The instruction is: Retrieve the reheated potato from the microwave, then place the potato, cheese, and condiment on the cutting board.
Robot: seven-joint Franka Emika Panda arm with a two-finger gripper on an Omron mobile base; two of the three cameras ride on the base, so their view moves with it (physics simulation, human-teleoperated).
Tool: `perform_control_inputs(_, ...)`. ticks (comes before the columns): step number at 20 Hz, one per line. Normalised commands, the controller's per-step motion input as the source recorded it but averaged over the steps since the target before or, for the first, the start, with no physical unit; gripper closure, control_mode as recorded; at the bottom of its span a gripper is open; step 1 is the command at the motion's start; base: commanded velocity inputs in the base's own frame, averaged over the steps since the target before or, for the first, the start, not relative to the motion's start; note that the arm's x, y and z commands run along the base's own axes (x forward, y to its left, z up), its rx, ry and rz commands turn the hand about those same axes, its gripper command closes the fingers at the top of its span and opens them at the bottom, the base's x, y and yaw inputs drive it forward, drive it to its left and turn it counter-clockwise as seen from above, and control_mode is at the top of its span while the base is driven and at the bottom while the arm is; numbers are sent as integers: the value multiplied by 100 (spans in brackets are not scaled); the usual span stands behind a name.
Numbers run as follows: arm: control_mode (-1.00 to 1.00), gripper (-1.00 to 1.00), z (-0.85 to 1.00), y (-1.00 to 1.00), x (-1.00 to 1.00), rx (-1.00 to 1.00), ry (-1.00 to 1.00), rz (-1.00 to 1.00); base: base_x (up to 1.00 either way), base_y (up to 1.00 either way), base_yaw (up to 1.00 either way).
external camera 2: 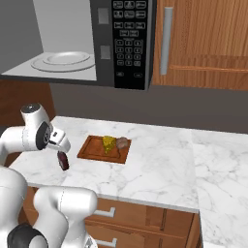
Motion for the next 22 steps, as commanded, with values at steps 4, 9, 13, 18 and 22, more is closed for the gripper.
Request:
perform_control_inputs(4, -100, -100, -1, 0, 7, 0, 0, 0, 0, 0, 0)
perform_control_inputs(9, -100, -100, -8, 1, 13, -1, 0, 0, 0, 0, 0)
perform_control_inputs(13, -100, -100, -16, 0, 17, -3, 0, 0, 0, 0, 0)
perform_control_inputs(18, -100, -100, -18, 0, 19, -5, 0, 0, 0, 0, 0)
perform_control_inputs(22, -100, -100, -9, 4, 10, -1, 0, 0, 0, 0, 0)
